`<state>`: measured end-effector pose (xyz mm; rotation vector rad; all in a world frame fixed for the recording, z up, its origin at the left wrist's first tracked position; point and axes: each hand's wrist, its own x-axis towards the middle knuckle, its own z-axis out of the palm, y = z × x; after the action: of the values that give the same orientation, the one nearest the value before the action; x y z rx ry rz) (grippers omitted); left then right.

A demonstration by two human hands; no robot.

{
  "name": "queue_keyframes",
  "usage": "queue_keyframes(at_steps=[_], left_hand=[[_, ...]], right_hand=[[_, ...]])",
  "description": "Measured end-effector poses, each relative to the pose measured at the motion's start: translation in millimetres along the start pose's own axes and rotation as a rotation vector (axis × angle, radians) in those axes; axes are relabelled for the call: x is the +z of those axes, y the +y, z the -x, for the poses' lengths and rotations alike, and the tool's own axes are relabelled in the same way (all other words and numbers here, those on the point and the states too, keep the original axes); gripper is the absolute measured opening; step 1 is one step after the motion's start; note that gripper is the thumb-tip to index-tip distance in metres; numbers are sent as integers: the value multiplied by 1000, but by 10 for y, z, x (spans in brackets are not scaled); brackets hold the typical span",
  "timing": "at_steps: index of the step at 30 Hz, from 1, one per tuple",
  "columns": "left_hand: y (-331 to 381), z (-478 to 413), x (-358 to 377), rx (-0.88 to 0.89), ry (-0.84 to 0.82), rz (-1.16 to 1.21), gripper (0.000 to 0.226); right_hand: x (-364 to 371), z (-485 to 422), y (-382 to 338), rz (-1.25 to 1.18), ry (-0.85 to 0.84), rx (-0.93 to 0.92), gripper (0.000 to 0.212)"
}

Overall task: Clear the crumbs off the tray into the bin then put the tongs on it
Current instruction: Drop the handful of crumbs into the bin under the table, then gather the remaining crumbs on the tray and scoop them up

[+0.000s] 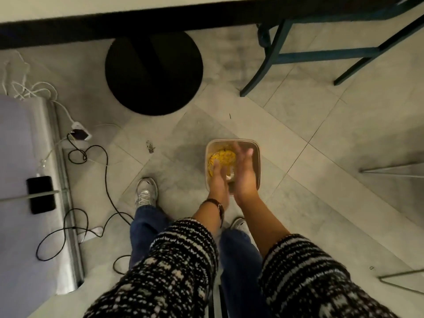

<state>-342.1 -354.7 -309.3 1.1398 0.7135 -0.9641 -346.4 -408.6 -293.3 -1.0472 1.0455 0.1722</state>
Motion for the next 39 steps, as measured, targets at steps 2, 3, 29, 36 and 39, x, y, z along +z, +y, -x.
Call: queue_keyframes(at_steps=[2,3,29,36,39], left_hand=[[206,321,75,27,-6,-46,73],[307,499,100,29,-62,73,79],[3758,3533,-1939,561,-26,-257,35],[4305,3211,-2140,547,65,-228,36],[4528,3103,-2204,545,126,-188,35]], right_hand=[[-40,125,136,181,2,94,83],[-90,169,156,225,22,115,95],[3025,2775,-2210,828,-79,-639,33],[3626,2327,-2495,774,-240,-696,18],[3783,2091,-2601,755,-306,-559,21]])
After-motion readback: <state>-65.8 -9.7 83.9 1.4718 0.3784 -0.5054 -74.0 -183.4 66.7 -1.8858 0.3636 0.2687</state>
